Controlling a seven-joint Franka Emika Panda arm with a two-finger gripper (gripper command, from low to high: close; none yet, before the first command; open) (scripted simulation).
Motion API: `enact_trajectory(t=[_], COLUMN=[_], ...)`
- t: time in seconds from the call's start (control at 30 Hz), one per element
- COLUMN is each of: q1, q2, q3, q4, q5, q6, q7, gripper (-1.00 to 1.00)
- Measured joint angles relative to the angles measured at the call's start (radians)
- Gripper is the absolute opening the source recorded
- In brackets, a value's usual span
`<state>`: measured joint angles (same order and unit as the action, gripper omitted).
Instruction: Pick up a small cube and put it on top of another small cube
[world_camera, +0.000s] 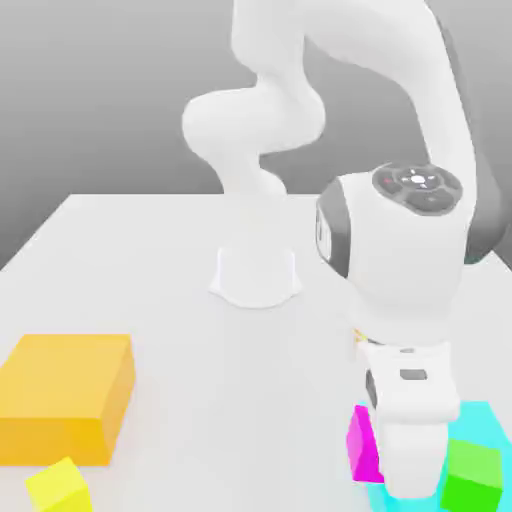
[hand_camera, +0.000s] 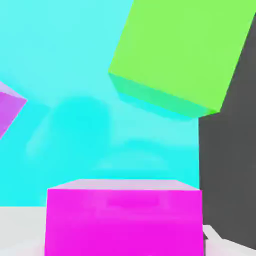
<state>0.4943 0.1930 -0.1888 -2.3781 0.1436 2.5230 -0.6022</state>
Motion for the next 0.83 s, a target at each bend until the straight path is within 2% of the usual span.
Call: enact_trajectory(t=[0.3, 0.47, 0.5, 0.7, 0.83], q1=[0.085, 0.092, 0.092, 0.091, 0.088], q2=[-0.279, -0.185, -0.165, -0.155, -0.248], q3=[0.055, 0.061, 0.062, 0.061, 0.062], q4=[-0.156, -0.2, -0.204, -0.206, -0.189], q5=[-0.141, -0.136, -0.133, -0.132, -0.15], q6=[-0.086, 0.06, 0.085, 0.098, -0.011], q7=[0.188, 0.194, 0.192, 0.192, 0.205], gripper=[-1.0, -1.0, 1.0, 1.0, 1.0])
